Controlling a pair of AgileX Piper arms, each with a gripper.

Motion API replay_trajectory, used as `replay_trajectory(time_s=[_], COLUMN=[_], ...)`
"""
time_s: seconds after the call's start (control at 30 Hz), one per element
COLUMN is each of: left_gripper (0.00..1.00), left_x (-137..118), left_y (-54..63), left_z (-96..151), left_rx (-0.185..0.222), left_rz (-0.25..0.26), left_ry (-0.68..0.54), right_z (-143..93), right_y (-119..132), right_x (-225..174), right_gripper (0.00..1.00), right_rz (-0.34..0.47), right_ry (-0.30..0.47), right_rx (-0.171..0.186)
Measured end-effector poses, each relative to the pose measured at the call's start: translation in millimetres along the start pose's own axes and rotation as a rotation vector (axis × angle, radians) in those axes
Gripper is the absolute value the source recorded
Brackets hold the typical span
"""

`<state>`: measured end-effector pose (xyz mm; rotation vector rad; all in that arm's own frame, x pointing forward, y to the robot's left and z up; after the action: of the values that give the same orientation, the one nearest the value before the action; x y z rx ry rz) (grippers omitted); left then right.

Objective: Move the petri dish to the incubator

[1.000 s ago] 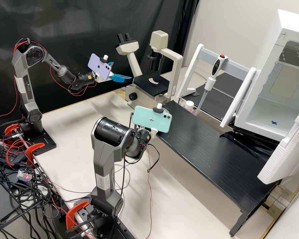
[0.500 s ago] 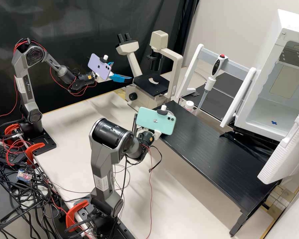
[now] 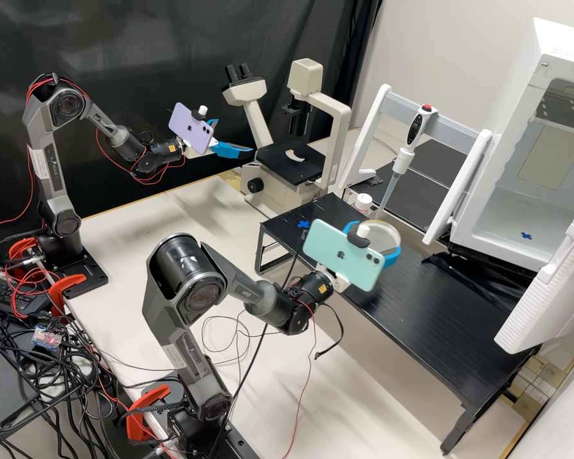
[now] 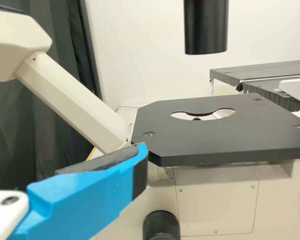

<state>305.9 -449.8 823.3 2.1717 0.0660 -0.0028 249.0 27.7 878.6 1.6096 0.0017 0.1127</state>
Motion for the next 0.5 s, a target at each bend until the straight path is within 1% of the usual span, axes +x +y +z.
replay_trajectory(time_s=[0.1,0.13,0.27,0.33,0.4,0.43,0.5], left_gripper=[1.0,1.0,1.0,1.0,1.0,1.0,1.0], left_x=[0.0,0.0,0.0,0.0,0.0,0.0,0.0], left_y=[0.0,0.0,0.0,0.0,0.0,0.0,0.0], left_z=[0.0,0.0,0.0,0.0,0.0,0.0,0.0], left_rx=[0.0,0.0,0.0,0.0,0.0,0.0,0.0], left_rz=[0.0,0.0,0.0,0.0,0.0,0.0,0.0], left_ry=[0.0,0.0,0.0,0.0,0.0,0.0,0.0], right_z=[7.9,10.0,14.0,14.4,16.3,19.1,19.4], right_y=[25.0,30.4,54.4,62.9,71.0,73.9,80.4], right_x=[8.9,12.1,30.1,41.3,54.5,62.0,75.9], right_gripper=[0.0,0.0,0.0,0.0,0.0,0.0,0.0], right_rz=[0.085,0.101,0.159,0.167,0.17,0.164,0.161], right_ry=[-0.021,-0.025,-0.029,-0.034,-0.049,-0.066,-0.079], right_rx=[0.011,0.016,0.012,0.006,0.014,0.029,0.03])
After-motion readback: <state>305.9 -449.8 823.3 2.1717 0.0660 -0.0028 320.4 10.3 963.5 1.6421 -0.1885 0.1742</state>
